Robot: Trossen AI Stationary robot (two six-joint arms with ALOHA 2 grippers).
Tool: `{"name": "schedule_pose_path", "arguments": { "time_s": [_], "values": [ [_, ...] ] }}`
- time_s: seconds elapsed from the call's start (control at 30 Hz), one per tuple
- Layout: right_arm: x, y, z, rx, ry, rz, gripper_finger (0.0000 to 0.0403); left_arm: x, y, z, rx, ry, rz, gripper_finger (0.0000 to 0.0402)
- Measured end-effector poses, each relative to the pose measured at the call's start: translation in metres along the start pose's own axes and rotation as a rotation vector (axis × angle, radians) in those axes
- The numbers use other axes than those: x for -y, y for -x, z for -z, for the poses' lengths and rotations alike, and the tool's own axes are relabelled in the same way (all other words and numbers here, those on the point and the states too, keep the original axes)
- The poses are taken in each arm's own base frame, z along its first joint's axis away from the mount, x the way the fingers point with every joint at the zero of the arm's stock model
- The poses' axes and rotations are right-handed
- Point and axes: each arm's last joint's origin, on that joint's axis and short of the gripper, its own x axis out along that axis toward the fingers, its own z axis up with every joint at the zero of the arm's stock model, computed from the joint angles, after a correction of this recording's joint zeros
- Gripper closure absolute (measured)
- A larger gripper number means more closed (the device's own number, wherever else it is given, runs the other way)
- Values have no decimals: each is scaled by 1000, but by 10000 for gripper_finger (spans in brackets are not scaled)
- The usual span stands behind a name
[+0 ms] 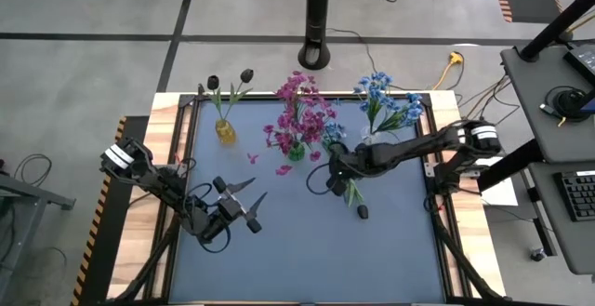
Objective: Sort flowers into vase by color
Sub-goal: Put the blue flowers into the transparent vase
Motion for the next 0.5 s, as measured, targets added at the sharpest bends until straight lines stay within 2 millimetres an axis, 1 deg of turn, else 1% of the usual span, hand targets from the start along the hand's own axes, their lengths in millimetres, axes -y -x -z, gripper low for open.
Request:
{"name": "schedule_pose_path", "arguments": {
  "time_s": [0.1,0.17,0.33,0.4,0.5],
  "values": [
    [-2,-13,3,11,-14,85,195,0,0,-1,1,7,0,175],
    [-3,-20,5,8,-19,112,195,1,0,-2,1,17,0,174],
    [-9,-31,2,43,-36,85,197,1,0,-2,1,50,1,174],
    [-10,-35,3,39,-44,87,204,2,0,-1,-2,55,1,175],
    [-11,-40,6,27,-51,99,229,3,0,3,-9,56,4,174]
  ]
}}
